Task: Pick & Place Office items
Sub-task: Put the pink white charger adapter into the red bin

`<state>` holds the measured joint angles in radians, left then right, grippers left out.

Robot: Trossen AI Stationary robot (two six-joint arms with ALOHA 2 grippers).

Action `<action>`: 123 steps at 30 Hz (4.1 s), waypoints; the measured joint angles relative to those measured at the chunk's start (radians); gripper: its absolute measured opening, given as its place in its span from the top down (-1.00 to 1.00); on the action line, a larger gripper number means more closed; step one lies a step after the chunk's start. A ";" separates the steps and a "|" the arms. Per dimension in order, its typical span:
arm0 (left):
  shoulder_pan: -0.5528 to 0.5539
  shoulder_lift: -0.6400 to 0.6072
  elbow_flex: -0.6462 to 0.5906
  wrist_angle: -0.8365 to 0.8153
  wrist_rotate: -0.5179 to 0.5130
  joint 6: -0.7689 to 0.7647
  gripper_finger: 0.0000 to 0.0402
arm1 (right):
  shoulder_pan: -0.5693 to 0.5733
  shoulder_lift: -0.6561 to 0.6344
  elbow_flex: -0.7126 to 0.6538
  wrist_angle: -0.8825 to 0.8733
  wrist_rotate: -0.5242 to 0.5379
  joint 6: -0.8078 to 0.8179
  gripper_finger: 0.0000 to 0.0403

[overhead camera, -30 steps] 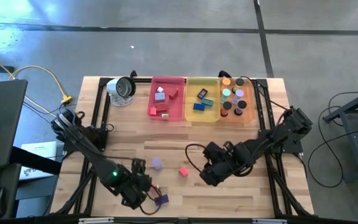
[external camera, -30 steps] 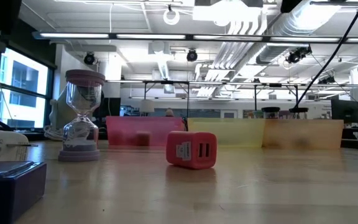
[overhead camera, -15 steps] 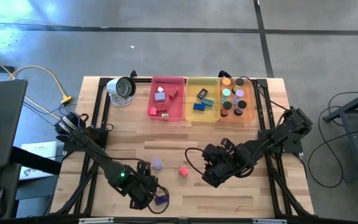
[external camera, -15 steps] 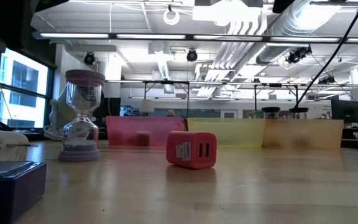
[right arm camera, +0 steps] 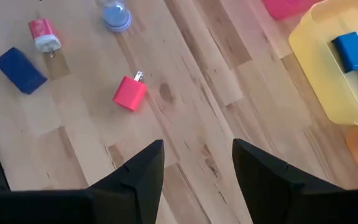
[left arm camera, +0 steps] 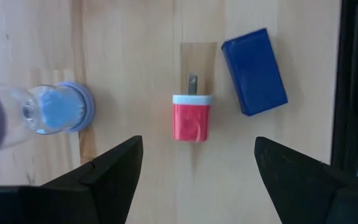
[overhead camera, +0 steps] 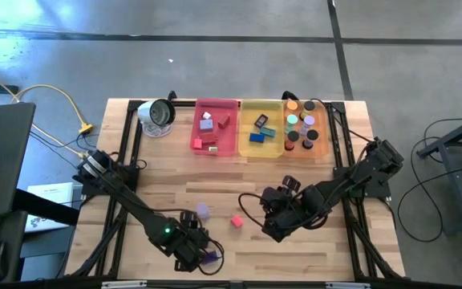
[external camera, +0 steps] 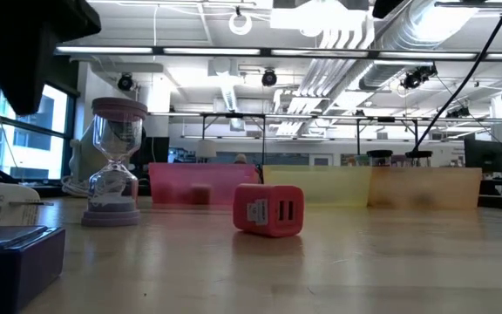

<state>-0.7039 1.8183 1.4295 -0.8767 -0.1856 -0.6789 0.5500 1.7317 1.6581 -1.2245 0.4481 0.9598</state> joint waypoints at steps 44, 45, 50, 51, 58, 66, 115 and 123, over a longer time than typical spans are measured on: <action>-0.008 0.173 -0.001 0.046 -0.103 -0.028 -0.50 | -0.029 0.000 0.000 0.002 0.048 -0.183 0.12; -0.005 0.172 -0.001 0.051 -0.100 -0.028 -0.49 | -0.029 0.000 0.000 0.002 0.048 -0.187 0.12; 0.002 0.175 -0.001 0.075 -0.078 -0.028 -0.29 | -0.029 0.000 0.000 0.002 0.048 -0.203 0.12; 0.003 0.175 -0.001 0.076 -0.078 -0.031 -0.23 | -0.029 0.000 0.000 0.002 0.048 -0.205 0.12; 0.003 0.176 0.000 0.077 -0.071 -0.053 0.32 | -0.029 0.000 0.000 0.002 0.048 -0.244 0.12; -0.024 0.157 0.000 0.073 -0.040 -0.206 0.40 | -0.024 0.000 0.000 0.001 0.036 -0.289 0.12; 1.141 -0.246 0.004 0.074 0.241 0.206 0.40 | -0.191 -0.041 -0.012 -0.341 0.421 -0.099 0.12; 1.142 -0.047 0.004 0.146 0.301 0.291 0.40 | -0.261 -0.044 -0.075 -0.328 0.410 -0.095 0.12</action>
<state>0.4381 1.7710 1.4338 -0.7307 0.1158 -0.3882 0.2895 1.6877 1.5828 -1.5524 0.8584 0.8644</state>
